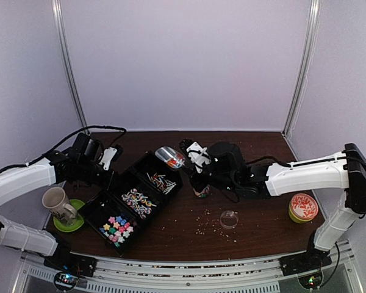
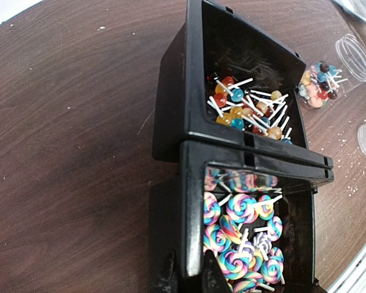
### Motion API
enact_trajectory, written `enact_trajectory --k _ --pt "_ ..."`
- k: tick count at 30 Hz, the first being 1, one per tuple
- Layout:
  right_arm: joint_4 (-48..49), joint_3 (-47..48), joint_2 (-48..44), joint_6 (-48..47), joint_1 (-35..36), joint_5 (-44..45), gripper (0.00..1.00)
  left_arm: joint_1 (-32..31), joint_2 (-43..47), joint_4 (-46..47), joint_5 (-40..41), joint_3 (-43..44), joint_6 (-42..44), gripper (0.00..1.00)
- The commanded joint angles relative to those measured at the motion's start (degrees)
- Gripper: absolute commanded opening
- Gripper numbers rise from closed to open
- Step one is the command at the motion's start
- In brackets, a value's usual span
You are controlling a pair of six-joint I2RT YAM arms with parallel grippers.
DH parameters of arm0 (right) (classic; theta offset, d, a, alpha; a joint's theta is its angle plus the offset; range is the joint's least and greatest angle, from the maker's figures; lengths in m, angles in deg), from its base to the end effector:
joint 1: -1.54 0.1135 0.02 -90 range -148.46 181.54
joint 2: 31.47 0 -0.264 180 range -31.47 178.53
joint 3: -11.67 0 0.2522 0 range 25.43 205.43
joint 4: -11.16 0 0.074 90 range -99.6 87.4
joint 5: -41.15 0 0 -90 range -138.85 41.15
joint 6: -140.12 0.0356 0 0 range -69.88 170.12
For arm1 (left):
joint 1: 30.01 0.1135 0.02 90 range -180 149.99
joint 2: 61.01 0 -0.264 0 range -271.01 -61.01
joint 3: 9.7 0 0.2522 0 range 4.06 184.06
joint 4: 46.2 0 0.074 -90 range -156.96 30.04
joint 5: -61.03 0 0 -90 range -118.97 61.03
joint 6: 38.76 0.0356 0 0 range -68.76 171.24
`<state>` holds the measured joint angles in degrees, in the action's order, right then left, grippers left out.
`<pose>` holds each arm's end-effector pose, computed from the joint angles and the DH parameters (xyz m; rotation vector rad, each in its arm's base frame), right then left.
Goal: Pack the candies
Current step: Scoop the fake candies from the storage box, then place the fake candies in the packing bottle.
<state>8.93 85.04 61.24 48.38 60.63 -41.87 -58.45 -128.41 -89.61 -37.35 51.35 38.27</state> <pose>0.1949 0.3171 0.2535 -0.9325 1.7507 0.5406 0.2083 -0.1187 0.2460 0.4013 2.4583 -0.4931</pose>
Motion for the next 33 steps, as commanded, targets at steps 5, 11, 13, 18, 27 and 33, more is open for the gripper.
enact_trajectory --k 5,11,13,18,27,33 --pt "-1.24 -0.48 -5.36 -1.13 -0.42 3.82 0.00 0.54 1.04 7.01 -2.20 3.67 -1.09 0.00" --pt "-12.46 0.22 -10.23 -2.36 -0.45 6.78 0.00 0.55 0.63 6.54 -1.83 3.93 -1.18 0.00" --pt "-16.30 0.32 -12.22 -2.46 -0.40 7.78 0.00 0.61 0.62 6.46 -1.84 3.95 -1.23 0.00" --pt "-26.25 1.14 -16.34 -2.25 -0.52 9.65 0.00 0.62 0.68 6.40 -1.68 4.04 -1.27 0.00" --pt "-42.25 5.33 -17.94 0.40 -0.53 11.41 0.00 0.62 0.51 6.18 -1.77 4.13 -1.27 0.00" --pt "-49.75 8.74 -16.39 1.73 -0.51 12.17 0.00 0.63 0.60 6.07 -1.53 4.13 -1.27 0.00"
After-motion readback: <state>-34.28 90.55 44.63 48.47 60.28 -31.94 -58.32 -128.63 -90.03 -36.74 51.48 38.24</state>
